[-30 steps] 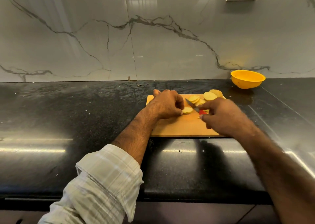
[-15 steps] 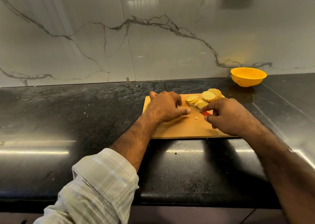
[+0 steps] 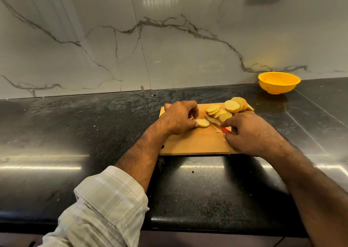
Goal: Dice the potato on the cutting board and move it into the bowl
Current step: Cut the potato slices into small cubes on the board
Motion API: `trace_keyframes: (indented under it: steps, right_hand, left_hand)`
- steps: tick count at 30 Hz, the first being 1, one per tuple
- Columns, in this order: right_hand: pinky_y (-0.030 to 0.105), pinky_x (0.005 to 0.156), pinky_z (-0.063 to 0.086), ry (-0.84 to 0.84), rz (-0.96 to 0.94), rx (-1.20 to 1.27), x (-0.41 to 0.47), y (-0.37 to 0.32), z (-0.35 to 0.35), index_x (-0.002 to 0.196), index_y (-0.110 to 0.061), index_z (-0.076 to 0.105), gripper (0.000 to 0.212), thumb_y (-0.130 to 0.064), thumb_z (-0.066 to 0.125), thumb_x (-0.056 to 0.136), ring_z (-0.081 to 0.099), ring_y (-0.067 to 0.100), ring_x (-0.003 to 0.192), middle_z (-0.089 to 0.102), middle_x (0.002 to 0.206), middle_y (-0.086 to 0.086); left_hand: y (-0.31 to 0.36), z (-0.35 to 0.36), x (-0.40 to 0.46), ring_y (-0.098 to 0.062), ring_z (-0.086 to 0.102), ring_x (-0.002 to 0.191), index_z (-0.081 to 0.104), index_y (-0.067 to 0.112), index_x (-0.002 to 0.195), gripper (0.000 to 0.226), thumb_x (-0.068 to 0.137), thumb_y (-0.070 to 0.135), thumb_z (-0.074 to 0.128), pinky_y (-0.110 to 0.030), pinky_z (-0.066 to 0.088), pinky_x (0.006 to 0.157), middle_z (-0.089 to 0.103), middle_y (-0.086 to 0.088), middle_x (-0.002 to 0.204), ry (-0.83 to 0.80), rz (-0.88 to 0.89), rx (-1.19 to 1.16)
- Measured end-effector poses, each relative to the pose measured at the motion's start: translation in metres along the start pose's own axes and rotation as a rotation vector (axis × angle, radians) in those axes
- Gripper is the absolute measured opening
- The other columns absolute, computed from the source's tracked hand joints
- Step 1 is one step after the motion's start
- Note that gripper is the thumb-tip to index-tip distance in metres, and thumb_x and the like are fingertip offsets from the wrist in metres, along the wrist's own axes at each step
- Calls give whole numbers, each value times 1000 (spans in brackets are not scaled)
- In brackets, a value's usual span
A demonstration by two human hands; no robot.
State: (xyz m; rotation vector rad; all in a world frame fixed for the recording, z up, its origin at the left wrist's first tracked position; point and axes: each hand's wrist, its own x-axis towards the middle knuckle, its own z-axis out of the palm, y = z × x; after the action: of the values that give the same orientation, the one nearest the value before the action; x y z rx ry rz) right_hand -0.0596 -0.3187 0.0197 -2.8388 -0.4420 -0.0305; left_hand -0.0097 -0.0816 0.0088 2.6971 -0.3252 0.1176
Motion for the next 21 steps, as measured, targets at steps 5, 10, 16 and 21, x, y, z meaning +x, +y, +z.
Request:
trace_keyframes:
  steps: [5, 10, 16, 21]
  right_hand:
    - [28, 78, 48, 41, 53, 102, -6, 3, 1, 136, -30, 68, 40, -33, 67, 96, 57, 9, 91, 61, 97, -12]
    - [37, 96, 57, 32, 92, 134, -6, -9, 10, 139, -31, 65, 43, -36, 66, 96, 60, 16, 108, 67, 128, -3]
    - [39, 98, 57, 35, 105, 148, -6, -19, 12, 139, -32, 65, 42, -38, 65, 98, 59, 17, 110, 66, 128, -2]
    - [38, 96, 57, 10, 91, 115, -11, -28, 12, 141, -34, 62, 42, -38, 63, 99, 58, 18, 110, 63, 129, 0]
  left_hand:
    - [-7, 2, 3, -6, 62, 110, 64, 38, 99, 23, 84, 28, 79, -55, 42, 111, 68, 19, 107, -35, 18, -73]
    - [-5, 4, 2, -8, 63, 107, 64, 41, 103, 32, 81, 54, 82, -55, 45, 109, 65, 21, 106, -42, 52, -77]
    - [0, 4, 0, -9, 65, 103, 78, 28, 106, 27, 84, 40, 87, -43, 60, 95, 71, 9, 108, -52, 35, -147]
    - [1, 1, 1, -8, 65, 102, 82, 26, 103, 21, 88, 40, 84, -41, 60, 93, 73, 10, 108, -72, 75, -105]
